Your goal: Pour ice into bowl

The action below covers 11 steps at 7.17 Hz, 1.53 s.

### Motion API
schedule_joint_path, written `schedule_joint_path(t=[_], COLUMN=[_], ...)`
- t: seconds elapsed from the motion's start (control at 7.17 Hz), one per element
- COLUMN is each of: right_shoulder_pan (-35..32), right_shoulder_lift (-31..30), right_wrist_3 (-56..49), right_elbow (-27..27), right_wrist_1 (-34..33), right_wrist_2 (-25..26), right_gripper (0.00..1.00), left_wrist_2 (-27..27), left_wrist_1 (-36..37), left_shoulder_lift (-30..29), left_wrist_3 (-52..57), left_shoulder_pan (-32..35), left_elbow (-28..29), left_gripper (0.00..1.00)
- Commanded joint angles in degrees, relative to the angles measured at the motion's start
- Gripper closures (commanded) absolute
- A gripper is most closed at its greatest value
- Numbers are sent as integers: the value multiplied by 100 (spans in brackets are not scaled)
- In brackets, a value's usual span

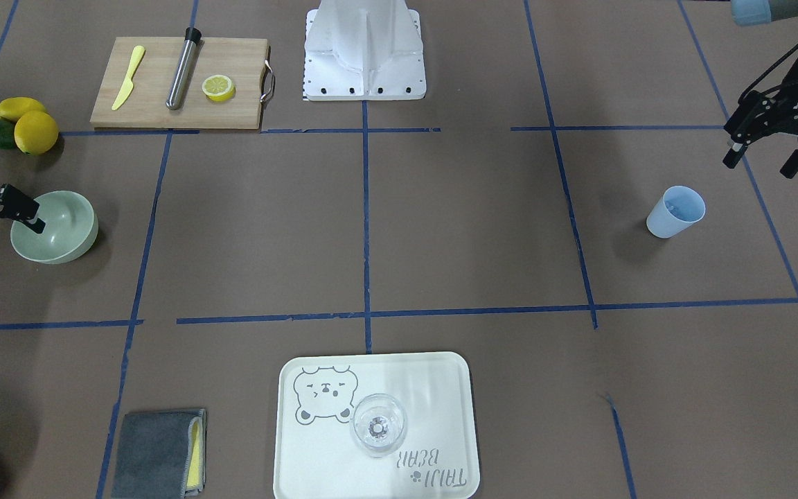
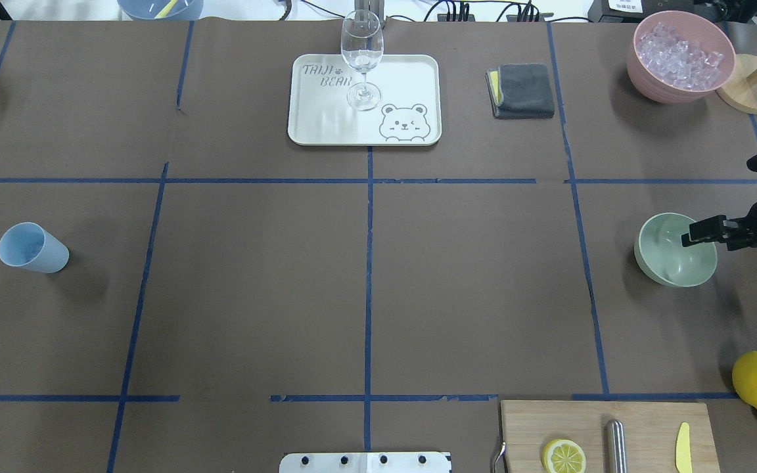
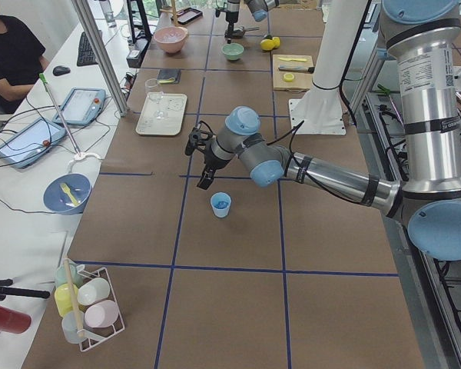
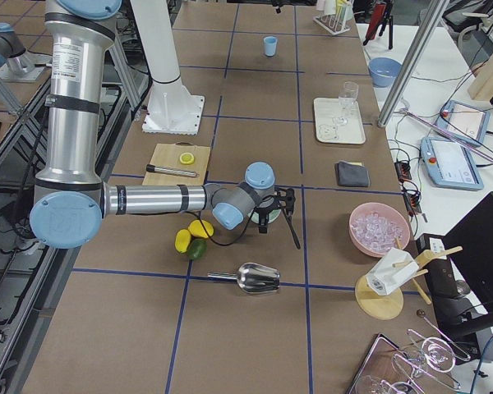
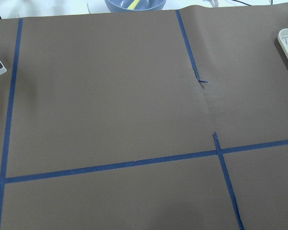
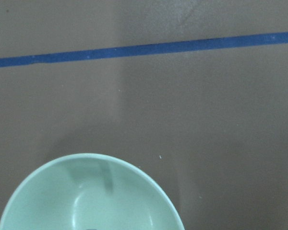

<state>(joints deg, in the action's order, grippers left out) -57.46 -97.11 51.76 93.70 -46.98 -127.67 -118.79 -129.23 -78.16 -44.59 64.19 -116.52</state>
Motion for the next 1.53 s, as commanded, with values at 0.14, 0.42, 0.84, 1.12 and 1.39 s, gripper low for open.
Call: schedule_joint_path(t=[0.14,0.42,0.84,1.12,1.39], right_shoulder_pan=[139,130,139,147,243], right_shoulder_lift=[-115,-115,-10,375,1216], right_wrist_3=[-52,-35,524,1253,2053], right_elbow=[-63,103,612,807,807], right_wrist_1=[14,14,-48,-83,-344], right_wrist_2=[-3,-64,-388,-468,-548], right_gripper=[100,100,100,100,100], left_wrist_2=[392,767,1086,2117,3567], left_wrist_1=[-172,-217,-2005,-2028,-2343], left_shoulder_lift=[11,55,1291,1355,1680], left_wrist_3=[-550,-576,-952,-1601,-2558], left_shoulder_pan=[-653,-811,-1074,-1932,-3275], left_elbow=[-91,-82,-73,-56,-47], left_gripper=[0,0,0,0,1])
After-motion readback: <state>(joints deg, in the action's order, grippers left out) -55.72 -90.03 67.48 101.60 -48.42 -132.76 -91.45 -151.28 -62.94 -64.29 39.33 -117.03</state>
